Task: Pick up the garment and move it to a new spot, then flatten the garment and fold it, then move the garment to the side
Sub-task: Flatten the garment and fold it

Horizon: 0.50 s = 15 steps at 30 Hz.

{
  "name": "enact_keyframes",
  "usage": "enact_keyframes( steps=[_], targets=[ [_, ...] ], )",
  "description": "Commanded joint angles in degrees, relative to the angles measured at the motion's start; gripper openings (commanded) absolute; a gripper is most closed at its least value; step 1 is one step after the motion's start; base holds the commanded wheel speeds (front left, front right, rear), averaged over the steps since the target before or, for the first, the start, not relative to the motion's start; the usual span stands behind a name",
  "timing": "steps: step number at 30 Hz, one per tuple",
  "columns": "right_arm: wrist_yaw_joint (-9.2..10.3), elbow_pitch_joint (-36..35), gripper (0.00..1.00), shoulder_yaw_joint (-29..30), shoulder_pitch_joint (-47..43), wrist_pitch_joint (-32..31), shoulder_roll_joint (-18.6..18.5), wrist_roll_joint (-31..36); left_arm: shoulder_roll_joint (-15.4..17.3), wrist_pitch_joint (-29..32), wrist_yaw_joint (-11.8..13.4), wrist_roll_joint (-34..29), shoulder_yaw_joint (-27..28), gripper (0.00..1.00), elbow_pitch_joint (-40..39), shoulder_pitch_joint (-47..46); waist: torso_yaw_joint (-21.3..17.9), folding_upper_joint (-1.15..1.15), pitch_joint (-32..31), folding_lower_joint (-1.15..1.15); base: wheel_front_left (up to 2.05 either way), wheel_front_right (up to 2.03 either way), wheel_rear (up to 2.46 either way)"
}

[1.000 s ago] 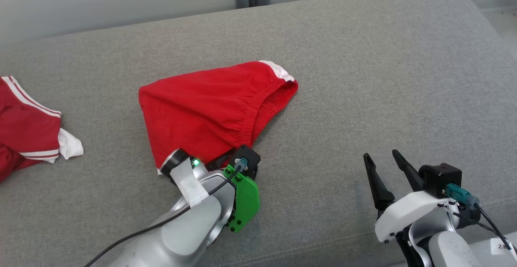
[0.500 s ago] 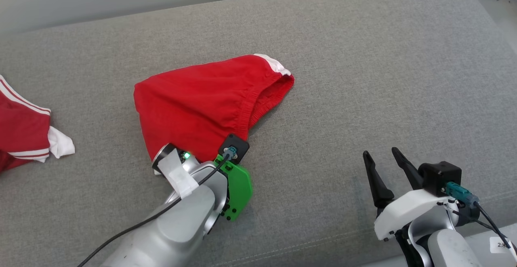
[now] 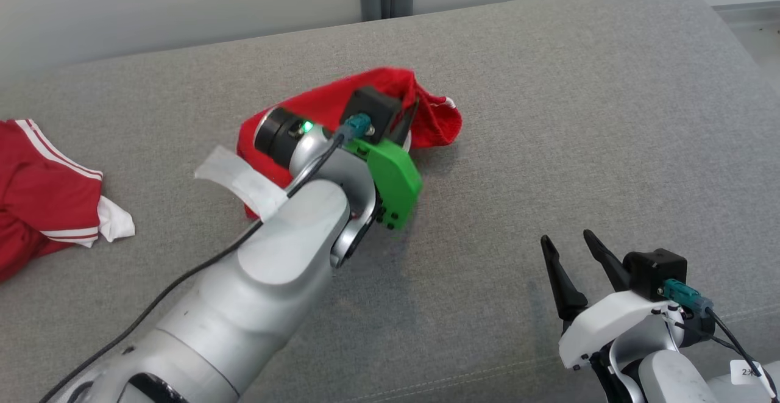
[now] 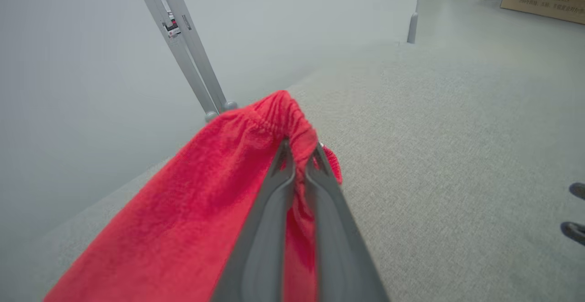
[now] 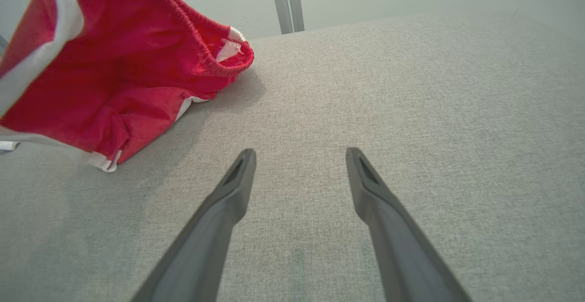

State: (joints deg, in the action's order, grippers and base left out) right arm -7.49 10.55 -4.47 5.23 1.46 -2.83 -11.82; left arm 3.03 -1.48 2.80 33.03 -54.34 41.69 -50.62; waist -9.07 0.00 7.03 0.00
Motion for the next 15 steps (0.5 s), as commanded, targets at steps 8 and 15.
enact_keyframes(
  steps=[8, 15],
  targets=[
    [0.00, 1.51, 1.00, -1.68, 0.34, 0.78, -0.12, -1.18, -0.08, -1.41, 1.99, 5.39, 0.01, 0.00, -10.05, -8.84, -1.96, 0.00, -1.10, 0.00, 0.00, 0.00, 0.00],
    [0.00, 2.66, 1.00, -2.76, 0.92, 1.44, -0.11, -1.67, -0.02, -5.13, 4.98, 11.36, 0.71, 0.00, -14.09, -14.58, -3.32, 0.00, -0.82, 0.00, 0.00, 0.00, 0.00]
  ],
)
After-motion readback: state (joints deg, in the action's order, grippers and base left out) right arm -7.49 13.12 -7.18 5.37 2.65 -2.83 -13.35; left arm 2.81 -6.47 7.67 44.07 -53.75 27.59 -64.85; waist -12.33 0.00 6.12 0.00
